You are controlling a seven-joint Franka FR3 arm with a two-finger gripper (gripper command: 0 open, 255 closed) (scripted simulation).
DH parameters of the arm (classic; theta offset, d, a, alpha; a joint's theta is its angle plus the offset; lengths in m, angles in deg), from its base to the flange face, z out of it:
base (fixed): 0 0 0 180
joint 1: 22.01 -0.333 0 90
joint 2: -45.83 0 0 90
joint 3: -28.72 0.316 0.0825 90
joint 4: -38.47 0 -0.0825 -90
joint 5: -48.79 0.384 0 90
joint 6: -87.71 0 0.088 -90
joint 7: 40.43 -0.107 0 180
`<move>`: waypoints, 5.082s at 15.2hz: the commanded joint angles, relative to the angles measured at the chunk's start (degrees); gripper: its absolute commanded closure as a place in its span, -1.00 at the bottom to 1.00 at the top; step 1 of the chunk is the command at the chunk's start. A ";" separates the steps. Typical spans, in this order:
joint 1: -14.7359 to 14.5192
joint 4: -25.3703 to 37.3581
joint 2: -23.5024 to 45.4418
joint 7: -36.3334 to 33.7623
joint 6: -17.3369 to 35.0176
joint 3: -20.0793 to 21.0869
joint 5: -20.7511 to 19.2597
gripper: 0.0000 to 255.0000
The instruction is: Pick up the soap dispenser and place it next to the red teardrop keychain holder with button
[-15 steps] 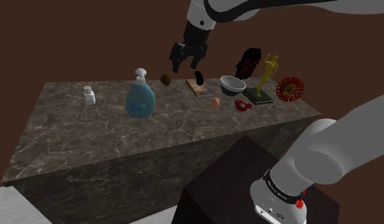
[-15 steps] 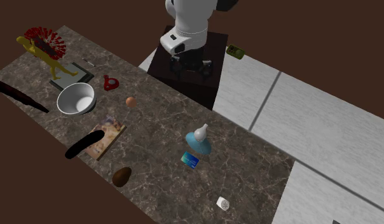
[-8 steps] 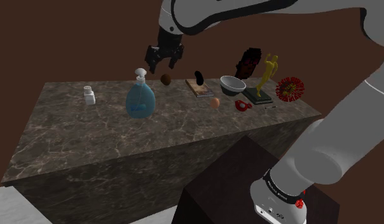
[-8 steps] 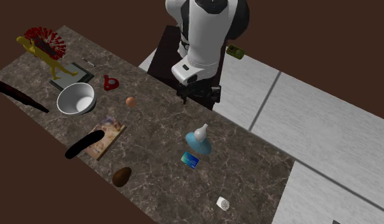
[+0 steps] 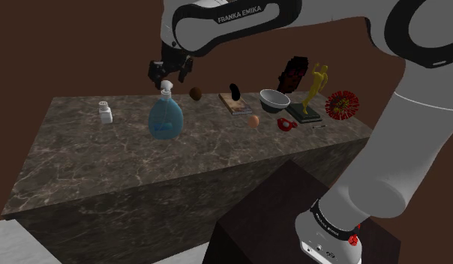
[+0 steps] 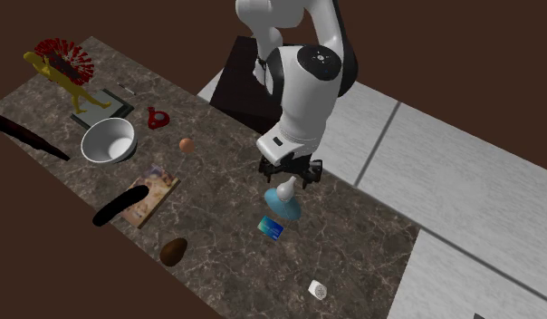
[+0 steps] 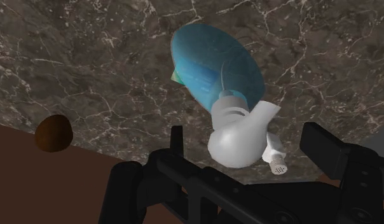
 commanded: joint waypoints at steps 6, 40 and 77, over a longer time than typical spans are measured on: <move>-0.30 -0.08 3.60 -1.23 3.56 -0.56 -1.94 -1.00; -0.12 8.13 0.45 1.72 -7.44 0.21 0.81 1.00; 13.02 -8.55 -37.98 41.69 -26.22 -22.24 12.86 1.00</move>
